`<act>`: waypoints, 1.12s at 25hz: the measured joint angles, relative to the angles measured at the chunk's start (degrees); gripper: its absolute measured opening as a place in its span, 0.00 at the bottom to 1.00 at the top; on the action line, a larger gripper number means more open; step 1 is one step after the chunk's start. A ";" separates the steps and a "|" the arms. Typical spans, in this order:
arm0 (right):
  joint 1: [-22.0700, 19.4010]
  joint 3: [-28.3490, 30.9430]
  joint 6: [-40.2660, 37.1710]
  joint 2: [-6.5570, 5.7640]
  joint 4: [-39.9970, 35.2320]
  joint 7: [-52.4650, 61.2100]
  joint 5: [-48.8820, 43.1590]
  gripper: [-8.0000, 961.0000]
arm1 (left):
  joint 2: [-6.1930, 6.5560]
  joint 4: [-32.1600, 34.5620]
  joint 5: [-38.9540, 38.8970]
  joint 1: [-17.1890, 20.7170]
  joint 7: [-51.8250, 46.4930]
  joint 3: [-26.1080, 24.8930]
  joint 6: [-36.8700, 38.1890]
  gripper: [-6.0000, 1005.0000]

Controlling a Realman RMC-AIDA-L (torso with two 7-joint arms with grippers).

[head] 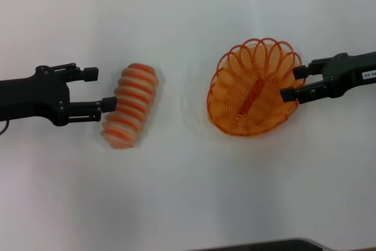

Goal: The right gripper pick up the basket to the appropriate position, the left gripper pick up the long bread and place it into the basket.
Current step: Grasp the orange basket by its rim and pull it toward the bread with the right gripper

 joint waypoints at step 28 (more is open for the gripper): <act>14.52 -6.94 2.75 -2.61 -5.64 23.15 -16.88 0.90 | -0.19 2.39 -0.68 -0.50 -0.62 -0.47 2.30 0.82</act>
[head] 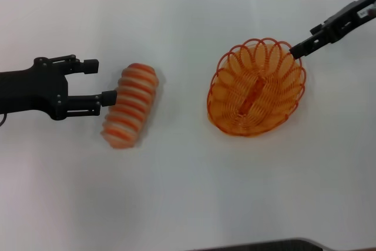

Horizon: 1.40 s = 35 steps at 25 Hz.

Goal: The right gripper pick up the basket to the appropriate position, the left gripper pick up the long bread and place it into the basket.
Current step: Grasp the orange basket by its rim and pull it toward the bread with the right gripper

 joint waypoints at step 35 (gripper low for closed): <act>2.89 -11.37 18.18 4.58 8.09 -1.06 -0.90 0.72 | -0.42 -0.55 -2.21 1.25 -0.18 -2.31 0.87 0.82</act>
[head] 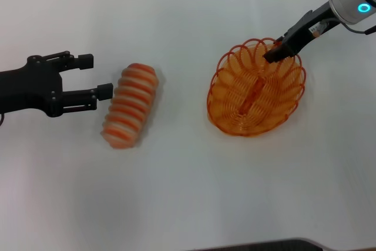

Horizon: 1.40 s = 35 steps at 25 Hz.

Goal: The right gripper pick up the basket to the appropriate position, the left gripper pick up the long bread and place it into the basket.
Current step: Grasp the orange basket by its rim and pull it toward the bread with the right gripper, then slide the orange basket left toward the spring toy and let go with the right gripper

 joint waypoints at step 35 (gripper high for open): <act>-16.12 13.80 -7.42 0.96 -5.85 6.52 22.77 0.10 | -0.62 0.30 -2.11 -0.15 0.10 0.03 0.00 0.82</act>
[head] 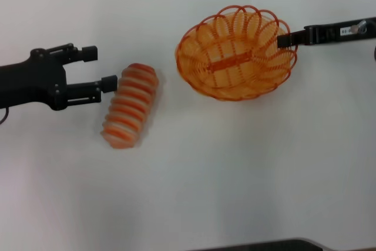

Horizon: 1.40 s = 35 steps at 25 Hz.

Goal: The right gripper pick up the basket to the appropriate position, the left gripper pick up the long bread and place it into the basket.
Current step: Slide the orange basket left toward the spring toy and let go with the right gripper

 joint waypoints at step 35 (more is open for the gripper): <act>-4.55 11.26 4.95 -0.42 6.42 -12.48 17.03 0.54 | 0.20 0.05 -1.24 0.00 1.06 0.00 -0.88 0.82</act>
